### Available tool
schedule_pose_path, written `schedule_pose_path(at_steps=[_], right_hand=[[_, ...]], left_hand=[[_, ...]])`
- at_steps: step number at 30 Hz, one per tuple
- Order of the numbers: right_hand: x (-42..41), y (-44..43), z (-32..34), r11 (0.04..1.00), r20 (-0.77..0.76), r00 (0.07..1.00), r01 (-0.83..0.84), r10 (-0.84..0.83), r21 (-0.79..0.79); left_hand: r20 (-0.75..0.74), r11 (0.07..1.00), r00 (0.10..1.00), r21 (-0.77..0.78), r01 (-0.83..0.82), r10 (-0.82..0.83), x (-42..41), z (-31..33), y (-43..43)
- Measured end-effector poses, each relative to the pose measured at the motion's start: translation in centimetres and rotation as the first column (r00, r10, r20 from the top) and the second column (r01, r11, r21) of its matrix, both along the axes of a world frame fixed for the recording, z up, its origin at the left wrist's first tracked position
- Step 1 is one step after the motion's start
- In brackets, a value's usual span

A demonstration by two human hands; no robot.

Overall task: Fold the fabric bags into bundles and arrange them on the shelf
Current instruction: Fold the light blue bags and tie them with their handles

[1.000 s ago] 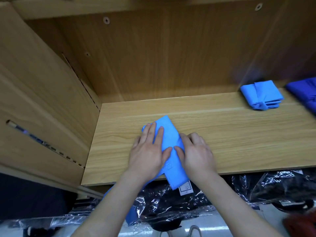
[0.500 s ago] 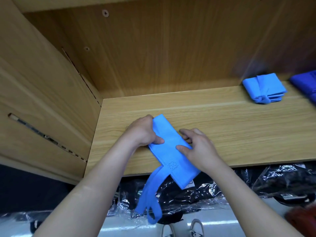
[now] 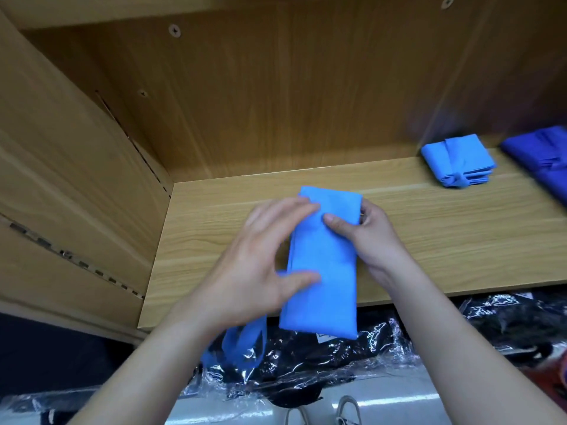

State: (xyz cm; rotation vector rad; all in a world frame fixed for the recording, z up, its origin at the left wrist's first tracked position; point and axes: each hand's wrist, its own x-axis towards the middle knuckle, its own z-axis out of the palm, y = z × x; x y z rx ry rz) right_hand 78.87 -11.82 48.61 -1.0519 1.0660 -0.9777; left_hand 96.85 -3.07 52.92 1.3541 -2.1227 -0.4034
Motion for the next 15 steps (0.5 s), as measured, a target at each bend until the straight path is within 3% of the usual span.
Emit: schedule_pose_path(at_steps=[3,5,7,9,12,15], right_hand=[[-0.9,-0.6,0.2,0.981,0.094,0.987,0.112,-0.128,0.161],[-1.0,-0.7,0.5,0.977,0.119,0.986,0.091,-0.116,0.195],[-0.7,-0.3,0.8,0.977,0.149,0.989,-0.009,-0.024,0.213],[-0.1,0.1,1.0,0.976,0.157,0.986,-0.085,0.053,0.202],[0.5,0.1,1.1,0.986,0.079,0.997,-0.024,0.011,0.165],[0.1,0.0,0.9,0.993,0.006,1.000,-0.014,0.013,0.119]], left_hand=[[0.361,0.985,0.920,0.129,0.116,-0.156,0.1,-1.0,3.4],[0.536,0.997,0.843,-0.023,0.075,-0.051,0.6,-2.5,3.9],[0.438,0.987,0.899,-0.152,0.056,0.017,1.0,-3.2,3.2],[0.274,0.982,0.962,-0.180,0.049,0.002,1.2,-3.4,2.0],[0.079,0.997,0.997,-0.076,0.006,0.000,1.1,-3.8,1.2],[-0.011,0.998,0.999,0.046,-0.044,0.045,1.3,-4.7,1.2]])
